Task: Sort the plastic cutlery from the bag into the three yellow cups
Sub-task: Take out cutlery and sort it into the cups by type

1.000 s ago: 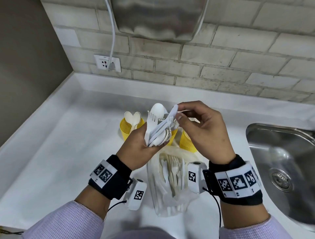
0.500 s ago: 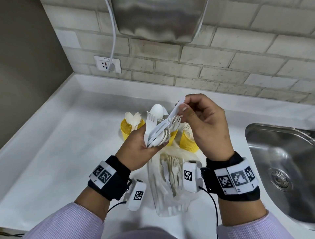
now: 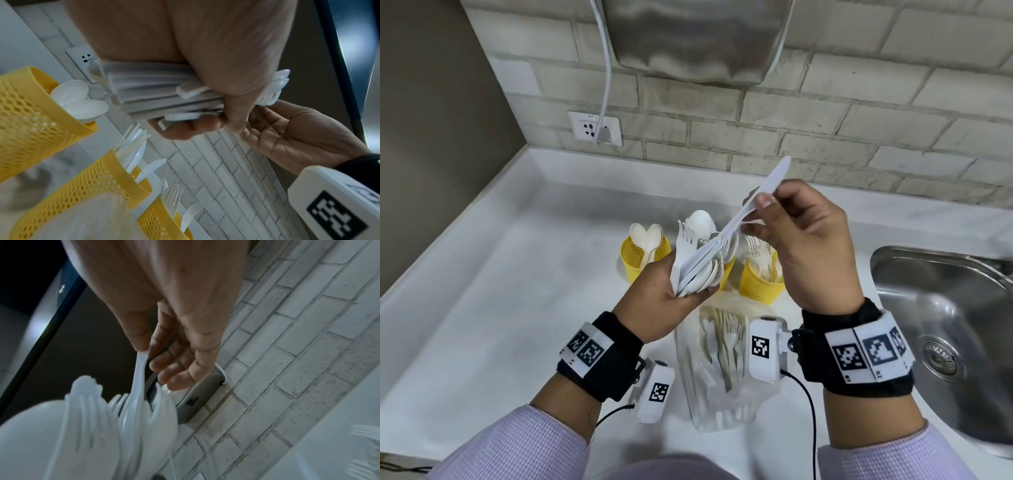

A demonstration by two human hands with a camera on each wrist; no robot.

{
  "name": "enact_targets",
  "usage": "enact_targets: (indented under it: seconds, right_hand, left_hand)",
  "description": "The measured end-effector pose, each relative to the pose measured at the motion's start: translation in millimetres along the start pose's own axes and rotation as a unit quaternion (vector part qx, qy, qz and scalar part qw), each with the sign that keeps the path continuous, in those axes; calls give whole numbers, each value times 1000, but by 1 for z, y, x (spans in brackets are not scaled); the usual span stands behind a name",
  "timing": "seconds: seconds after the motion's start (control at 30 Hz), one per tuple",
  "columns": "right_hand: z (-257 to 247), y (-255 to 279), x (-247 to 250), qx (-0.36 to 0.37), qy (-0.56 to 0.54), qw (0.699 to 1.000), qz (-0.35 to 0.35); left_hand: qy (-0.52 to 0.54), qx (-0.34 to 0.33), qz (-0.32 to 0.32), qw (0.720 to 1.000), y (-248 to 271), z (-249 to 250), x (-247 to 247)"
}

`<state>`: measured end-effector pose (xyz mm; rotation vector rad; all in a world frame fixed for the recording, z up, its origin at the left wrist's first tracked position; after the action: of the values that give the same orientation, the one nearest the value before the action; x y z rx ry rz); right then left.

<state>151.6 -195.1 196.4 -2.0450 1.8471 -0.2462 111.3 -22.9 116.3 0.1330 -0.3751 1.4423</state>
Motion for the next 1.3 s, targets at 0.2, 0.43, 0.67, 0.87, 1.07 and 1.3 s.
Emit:
enact_targets:
  seconds: [0.2, 0.43, 0.67, 0.87, 1.07, 1.3]
  right_hand:
    - [-23, -7, 16, 1, -172, 981, 94]
    - [-29, -5, 14, 38, -65, 996, 40]
    - [-11, 12, -13, 5, 148, 982, -115]
    - [-6, 7, -16, -3, 177, 974, -139]
    - [-5, 5, -15, 31, 200, 971, -127]
    - [-5, 0, -14, 39, 179, 967, -178]
  left_hand:
    - [10, 5, -3, 1000, 0, 1, 0]
    - [33, 41, -14, 998, 2, -1, -2]
    - [39, 70, -49, 996, 2, -8, -4]
    - [55, 77, -65, 993, 4, -9, -5]
    - [54, 70, -89, 992, 4, -10, -5]
    - [82, 56, -112, 989, 5, -6, -6]
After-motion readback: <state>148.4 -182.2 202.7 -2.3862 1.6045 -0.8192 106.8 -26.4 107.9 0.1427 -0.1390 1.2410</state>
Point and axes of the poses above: each hand's wrist, its own y-axis away from the middle knuckle, its own x-axis out of the back of the hand, z = x × y, the point moved 5 cm from there along -y, towards the middle knuckle, and after that the axes turned 3 degrees about x, right-handed, at the moved point
